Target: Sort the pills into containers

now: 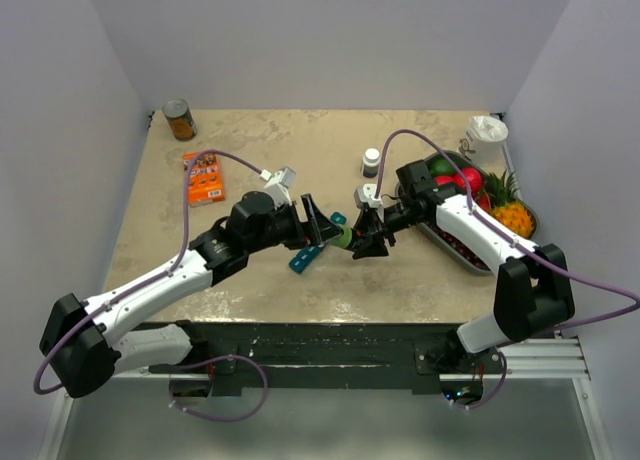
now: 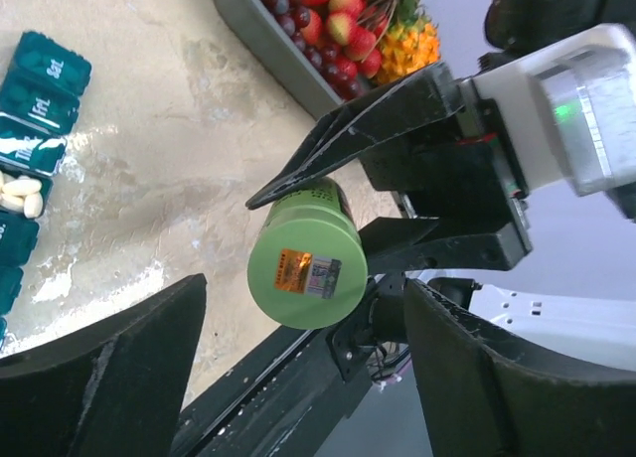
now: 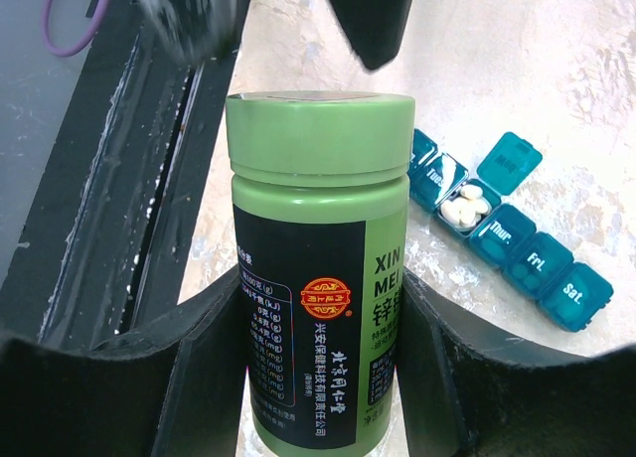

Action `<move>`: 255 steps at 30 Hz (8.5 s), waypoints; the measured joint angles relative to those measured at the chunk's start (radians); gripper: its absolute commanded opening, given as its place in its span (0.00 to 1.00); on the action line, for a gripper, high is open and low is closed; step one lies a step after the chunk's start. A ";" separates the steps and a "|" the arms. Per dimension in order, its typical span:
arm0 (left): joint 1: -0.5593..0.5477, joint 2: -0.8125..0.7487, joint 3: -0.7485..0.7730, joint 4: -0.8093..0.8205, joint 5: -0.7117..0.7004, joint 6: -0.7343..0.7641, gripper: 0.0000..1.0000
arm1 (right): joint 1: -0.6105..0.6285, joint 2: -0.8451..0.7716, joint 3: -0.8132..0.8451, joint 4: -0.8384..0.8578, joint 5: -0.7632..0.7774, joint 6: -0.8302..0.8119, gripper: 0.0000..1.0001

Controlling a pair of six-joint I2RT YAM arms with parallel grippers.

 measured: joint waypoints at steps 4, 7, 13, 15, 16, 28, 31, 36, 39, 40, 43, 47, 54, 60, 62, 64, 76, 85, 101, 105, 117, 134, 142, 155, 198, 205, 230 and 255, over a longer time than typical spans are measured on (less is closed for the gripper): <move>-0.014 0.038 0.000 0.004 0.001 -0.001 0.78 | 0.000 0.000 0.000 0.000 0.000 0.000 0.00; -0.018 0.061 0.005 0.011 0.006 -0.002 0.68 | 0.000 0.000 0.000 0.000 0.000 0.000 0.00; -0.024 0.089 0.020 0.039 0.037 0.010 0.25 | 0.000 0.000 0.000 -0.002 0.001 0.000 0.00; -0.023 0.095 0.020 0.051 0.056 0.044 0.12 | -0.002 0.000 0.000 -0.007 0.001 -0.001 0.00; -0.022 0.100 0.020 0.059 0.066 0.059 0.11 | -0.004 0.000 0.000 -0.012 0.001 -0.002 0.00; 0.026 0.251 0.154 -0.014 0.435 0.850 0.25 | -0.010 0.011 0.000 -0.092 0.041 -0.049 0.00; 0.032 0.313 0.210 -0.059 0.467 0.952 0.50 | -0.019 0.021 0.000 -0.098 0.085 -0.061 0.00; 0.049 0.248 0.114 0.050 0.480 0.909 0.99 | -0.015 0.021 0.002 -0.078 0.052 -0.062 0.00; 0.055 0.102 -0.027 0.145 0.461 0.826 0.99 | -0.006 0.021 0.002 -0.067 0.027 -0.062 0.00; 0.057 0.045 -0.067 0.180 0.448 0.791 0.99 | -0.005 0.021 0.002 -0.066 0.022 -0.062 0.00; 0.065 -0.106 -0.138 0.260 0.374 0.676 0.99 | -0.005 0.021 0.002 -0.064 0.021 -0.062 0.00; 0.077 -0.197 -0.169 0.321 0.264 0.471 0.99 | -0.005 0.021 0.002 -0.059 0.021 -0.060 0.00; 0.033 -0.072 -0.110 0.227 0.126 0.163 0.99 | -0.004 0.021 0.002 -0.048 0.022 -0.052 0.00; -0.034 0.005 0.007 0.082 0.002 0.095 0.94 | -0.004 0.021 0.002 -0.039 0.022 -0.047 0.00; -0.042 0.012 0.018 0.068 -0.021 0.086 0.91 | -0.004 0.021 0.002 -0.038 0.022 -0.045 0.00; -0.047 0.031 0.028 0.057 -0.039 0.079 0.88 | -0.005 0.021 0.002 -0.036 0.022 -0.044 0.00; -0.064 0.153 0.084 0.001 -0.045 0.093 0.18 | -0.006 0.026 0.002 -0.036 0.029 -0.039 0.00; -0.016 0.150 0.008 0.152 0.209 0.441 0.01 | -0.004 0.026 0.002 -0.070 0.026 -0.045 0.00; 0.089 -0.141 -0.201 0.321 0.313 0.572 0.99 | -0.001 0.027 0.002 -0.057 0.016 -0.052 0.00; 0.092 -0.272 -0.232 0.344 0.188 0.362 0.99 | -0.001 0.027 0.002 -0.050 0.016 -0.051 0.00; -0.033 -0.031 -0.059 0.077 -0.018 0.013 0.95 | -0.001 0.027 0.002 -0.036 0.019 -0.044 0.00; -0.068 0.118 0.012 0.045 -0.057 -0.008 0.32 | -0.001 0.028 0.002 -0.030 0.027 -0.036 0.00; -0.066 0.129 0.007 0.097 0.019 0.186 0.00 | -0.002 0.030 0.002 -0.039 0.026 -0.032 0.00; -0.020 0.111 -0.037 0.188 0.287 0.801 0.99 | 0.008 0.030 0.000 -0.078 0.014 -0.077 0.00; -0.057 0.149 0.018 0.109 0.016 0.176 0.00 | -0.004 0.034 0.000 -0.037 0.024 -0.050 0.00; -0.005 0.138 -0.061 0.263 0.292 0.567 0.31 | 0.007 0.034 0.000 -0.075 0.015 -0.054 0.00; 0.060 0.061 -0.155 0.428 0.364 0.386 0.95 | -0.001 0.034 0.000 -0.057 -0.001 -0.059 0.00; 0.026 0.220 -0.065 0.361 0.343 0.395 0.00 | -0.008 0.034 0.000 -0.068 0.008 -0.051 0.68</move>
